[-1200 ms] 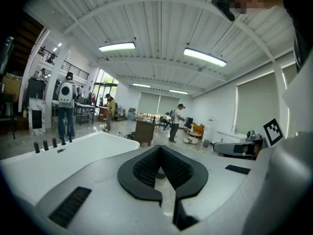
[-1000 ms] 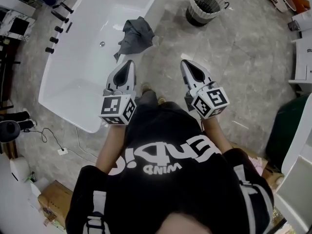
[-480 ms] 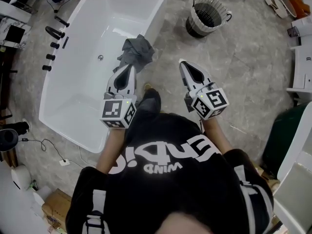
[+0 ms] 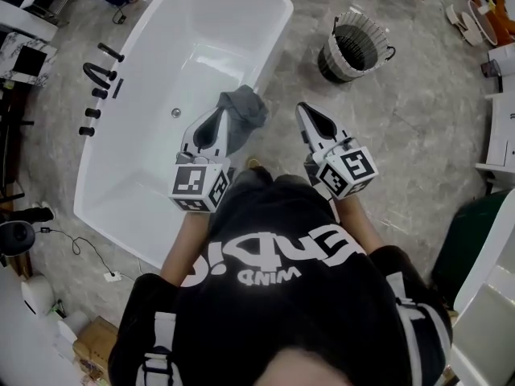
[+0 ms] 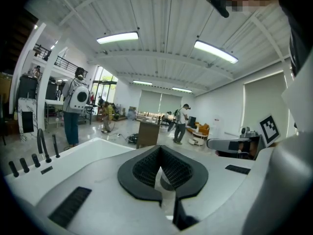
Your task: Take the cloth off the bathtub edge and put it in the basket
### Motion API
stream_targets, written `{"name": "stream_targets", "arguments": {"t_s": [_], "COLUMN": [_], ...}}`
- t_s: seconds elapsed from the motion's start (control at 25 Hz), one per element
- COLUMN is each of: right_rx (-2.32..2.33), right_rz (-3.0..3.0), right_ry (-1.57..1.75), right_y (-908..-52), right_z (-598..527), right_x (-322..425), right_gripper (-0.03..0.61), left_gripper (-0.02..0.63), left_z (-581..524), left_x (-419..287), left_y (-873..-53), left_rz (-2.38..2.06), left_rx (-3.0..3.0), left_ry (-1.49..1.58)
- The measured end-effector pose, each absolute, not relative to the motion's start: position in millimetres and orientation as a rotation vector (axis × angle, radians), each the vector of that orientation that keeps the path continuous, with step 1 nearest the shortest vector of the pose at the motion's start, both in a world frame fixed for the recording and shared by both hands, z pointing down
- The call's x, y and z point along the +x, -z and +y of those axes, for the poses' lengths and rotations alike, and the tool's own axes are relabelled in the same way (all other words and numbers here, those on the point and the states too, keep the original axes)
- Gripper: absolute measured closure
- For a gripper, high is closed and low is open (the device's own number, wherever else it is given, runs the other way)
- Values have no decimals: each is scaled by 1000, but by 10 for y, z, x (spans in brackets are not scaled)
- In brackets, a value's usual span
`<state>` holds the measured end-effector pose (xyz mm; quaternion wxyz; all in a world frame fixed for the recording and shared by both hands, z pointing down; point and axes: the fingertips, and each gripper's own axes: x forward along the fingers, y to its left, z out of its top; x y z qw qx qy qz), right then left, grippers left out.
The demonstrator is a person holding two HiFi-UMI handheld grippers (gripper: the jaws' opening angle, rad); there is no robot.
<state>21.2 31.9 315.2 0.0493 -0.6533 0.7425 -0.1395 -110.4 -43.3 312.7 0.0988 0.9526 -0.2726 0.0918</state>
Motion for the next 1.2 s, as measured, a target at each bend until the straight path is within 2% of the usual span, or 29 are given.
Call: {"name": "stream_targets", "arguments": {"t_s": [0.68,1.2], "right_rx": [-1851,-1544], "right_rz": [2467,2796], "right_ry": [527,592], "right_y": [-3414,-4544], "right_z": [-523,-1179], "right_x": [422,-137], "right_gripper": [565,565], "left_gripper": [598,598], "left_z": [-1068,-1518], "left_x": [-920,-1120], "left_y": [-3360,-4489], "left_rz": [-949,-1061], "left_rx": [2668,2547], "left_ry": [-267,-311]}}
